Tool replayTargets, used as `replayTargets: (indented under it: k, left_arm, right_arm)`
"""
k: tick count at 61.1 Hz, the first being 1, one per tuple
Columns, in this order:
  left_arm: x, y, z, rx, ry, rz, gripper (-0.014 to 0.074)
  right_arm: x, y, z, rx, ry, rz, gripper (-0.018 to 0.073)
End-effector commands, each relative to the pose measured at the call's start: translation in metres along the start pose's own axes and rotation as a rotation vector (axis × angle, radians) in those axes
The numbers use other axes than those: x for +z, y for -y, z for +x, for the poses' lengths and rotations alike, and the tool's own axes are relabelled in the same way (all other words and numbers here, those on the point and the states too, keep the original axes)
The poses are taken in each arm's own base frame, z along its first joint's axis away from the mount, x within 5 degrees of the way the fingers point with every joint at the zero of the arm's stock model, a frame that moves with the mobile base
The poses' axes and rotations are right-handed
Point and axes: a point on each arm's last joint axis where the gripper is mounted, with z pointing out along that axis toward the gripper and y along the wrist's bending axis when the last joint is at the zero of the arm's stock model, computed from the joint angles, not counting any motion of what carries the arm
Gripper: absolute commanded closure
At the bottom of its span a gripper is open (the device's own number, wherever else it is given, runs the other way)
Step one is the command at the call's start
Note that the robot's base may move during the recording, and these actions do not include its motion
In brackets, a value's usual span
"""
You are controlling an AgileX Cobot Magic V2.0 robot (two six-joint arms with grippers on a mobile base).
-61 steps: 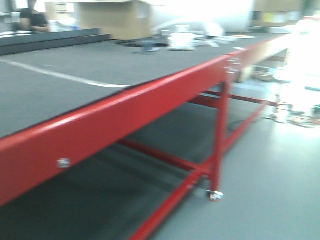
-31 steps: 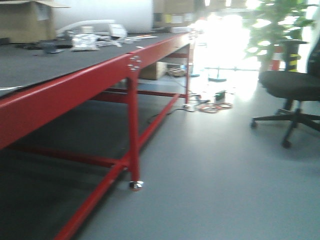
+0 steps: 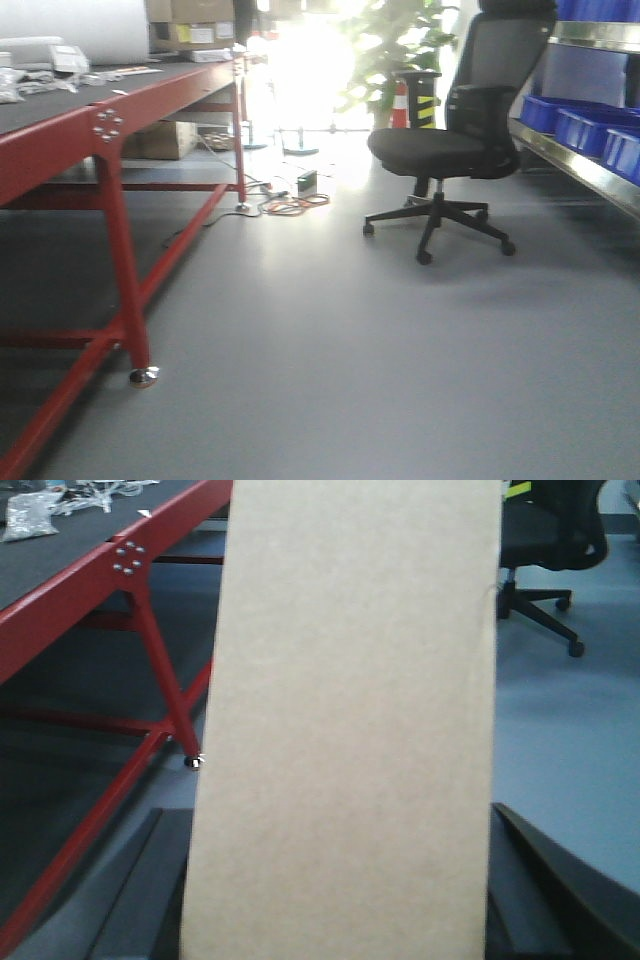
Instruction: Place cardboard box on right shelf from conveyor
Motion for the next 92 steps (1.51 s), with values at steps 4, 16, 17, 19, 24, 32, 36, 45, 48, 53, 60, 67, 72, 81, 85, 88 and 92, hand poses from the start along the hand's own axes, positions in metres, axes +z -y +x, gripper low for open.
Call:
replayTargets:
  k: [4,16,17,19,24,32,36,45,48,53,60,67,72,81,85,88,92]
  left_arm:
    - [-0.0010,-0.0002,-0.0056,-0.006,0.090,0.000,0.0713]
    - [-0.0009,-0.0003,-0.0050,-0.006,0.089,-0.001,0.0713]
    - [-0.0009,-0.0003,-0.0050,-0.006,0.089,-0.001,0.0712]
    - [-0.0009,-0.0003,-0.0050,-0.006,0.089,-0.001,0.0712]
    - [-0.0009,-0.0010,-0.0050,-0.006,0.089,-0.013,0.0713]
    - [-0.0009,-0.0026,-0.0051,-0.006,0.090,-0.043,0.0713]
    - [-0.0009,-0.0034,-0.0051,-0.006,0.091,-0.056,0.0712]
    - [-0.0010,-0.0036,-0.0051,-0.006,0.091,-0.060,0.0712]
    - [-0.0010,-0.0036,-0.0051,-0.006,0.091,-0.060,0.0713]
    - [-0.0010,-0.0036,-0.0051,-0.006,0.091,-0.060,0.0713]
    - [-0.0010,-0.0036,-0.0051,-0.006,0.091,-0.060,0.0713]
    - [-0.0010,-0.0036,-0.0051,-0.006,0.091,-0.060,0.0712]
    - [-0.0010,-0.0036,-0.0051,-0.006,0.091,-0.060,0.0713]
    - [-0.0010,-0.0036,-0.0051,-0.006,0.091,-0.060,0.0713]
    - [-0.0010,-0.0036,-0.0051,-0.006,0.091,-0.060,0.0712]
    - [-0.0010,-0.0036,-0.0051,-0.006,0.091,-0.060,0.0713]
    - [-0.0010,-0.0036,-0.0051,-0.006,0.091,-0.060,0.0713]
  right_arm:
    - [-0.0033,-0.0030,-0.0169,-0.025,0.123,-0.022,0.0419]
    - [-0.0068,-0.0023,-0.0167,-0.023,0.134,-0.024,0.0419]
    - [-0.0068,-0.0023,-0.0167,-0.023,0.134,-0.024,0.0419]
    - [-0.0068,-0.0023,-0.0167,-0.023,0.134,-0.024,0.0419]
    - [-0.0071,-0.0022,-0.0167,-0.023,0.135,-0.024,0.0419]
    - [-0.0071,-0.0022,-0.0167,-0.023,0.135,-0.024,0.0419]
    - [-0.0071,-0.0022,-0.0167,-0.023,0.135,-0.024,0.0419]
    - [-0.0071,-0.0022,-0.0167,-0.023,0.135,-0.024,0.0419]
    - [-0.0071,-0.0022,-0.0167,-0.023,0.135,-0.024,0.0419]
    - [-0.0071,-0.0022,-0.0167,-0.023,0.135,-0.024,0.0419]
    - [-0.0071,-0.0022,-0.0167,-0.023,0.135,-0.024,0.0419]
    - [-0.0071,-0.0022,-0.0167,-0.023,0.135,-0.024,0.0419]
    - [-0.0071,-0.0022,-0.0167,-0.023,0.135,-0.024,0.0419]
    - [-0.0071,-0.0022,-0.0167,-0.023,0.135,-0.024,0.0419]
    - [-0.0071,-0.0022,-0.0167,-0.023,0.135,-0.024,0.0419]
    - [-0.0071,-0.0022,-0.0167,-0.023,0.135,-0.024,0.0419]
    - [-0.0071,-0.0022,-0.0167,-0.023,0.135,-0.024,0.0419]
